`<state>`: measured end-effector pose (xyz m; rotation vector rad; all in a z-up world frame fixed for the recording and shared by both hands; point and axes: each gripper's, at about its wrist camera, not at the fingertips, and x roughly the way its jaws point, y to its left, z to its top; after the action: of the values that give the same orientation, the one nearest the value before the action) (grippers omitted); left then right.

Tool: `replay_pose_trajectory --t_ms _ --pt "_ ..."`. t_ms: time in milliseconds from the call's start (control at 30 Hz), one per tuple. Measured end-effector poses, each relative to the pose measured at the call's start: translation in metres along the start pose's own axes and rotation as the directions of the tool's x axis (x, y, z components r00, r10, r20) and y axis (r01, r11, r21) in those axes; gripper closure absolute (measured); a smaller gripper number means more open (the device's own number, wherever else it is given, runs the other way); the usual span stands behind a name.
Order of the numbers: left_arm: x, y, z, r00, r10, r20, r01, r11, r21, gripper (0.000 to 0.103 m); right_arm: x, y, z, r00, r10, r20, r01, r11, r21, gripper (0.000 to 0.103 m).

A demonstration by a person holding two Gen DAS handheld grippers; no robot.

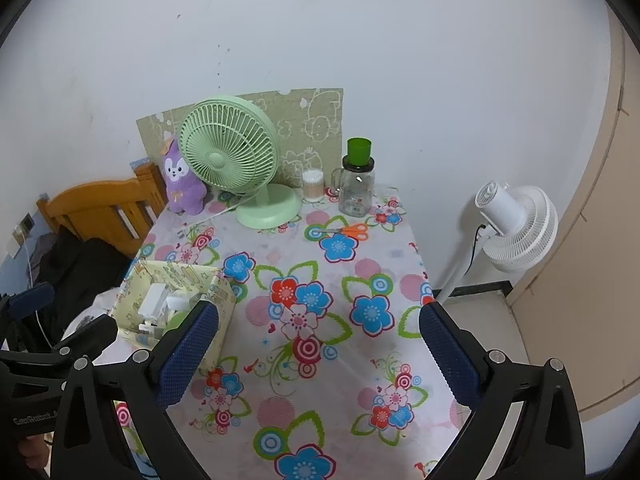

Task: Organize rigid objects

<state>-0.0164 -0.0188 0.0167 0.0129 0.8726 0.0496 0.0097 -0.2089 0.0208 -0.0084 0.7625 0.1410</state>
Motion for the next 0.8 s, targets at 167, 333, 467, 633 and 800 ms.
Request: replay_pose_trajectory --t_ms 167,333,467,633,800 --pt "0.0023 0.0006 -0.0018 1.000 -0.007 -0.011 0.007 1.000 -0.011 0.000 0.0040 0.0022 -0.0014 1.000 0.004 -0.010 -0.004 1.000 -0.007 0.001" --pt "0.0010 0.0005 -0.0018 1.000 -0.007 -0.006 0.007 1.000 -0.004 0.000 0.0081 0.0045 -0.0023 0.999 0.019 -0.027 -0.019 1.000 -0.012 0.001" --pt "0.0016 -0.0017 -0.0030 1.000 0.001 -0.001 -0.001 1.000 0.019 0.000 0.0061 0.0062 -0.0028 1.000 0.023 -0.016 -0.023 1.000 -0.014 0.001" --pt "0.0033 -0.0041 -0.0032 1.000 -0.001 -0.001 0.001 1.000 0.030 0.000 0.0055 0.0052 -0.0024 1.000 0.011 -0.008 -0.011 1.000 -0.013 0.001" --pt "0.0040 -0.0043 -0.0027 1.000 -0.001 -0.004 0.001 1.000 0.031 0.000 0.0053 0.0029 -0.0026 1.000 0.014 -0.007 -0.014 1.000 -0.008 0.001"
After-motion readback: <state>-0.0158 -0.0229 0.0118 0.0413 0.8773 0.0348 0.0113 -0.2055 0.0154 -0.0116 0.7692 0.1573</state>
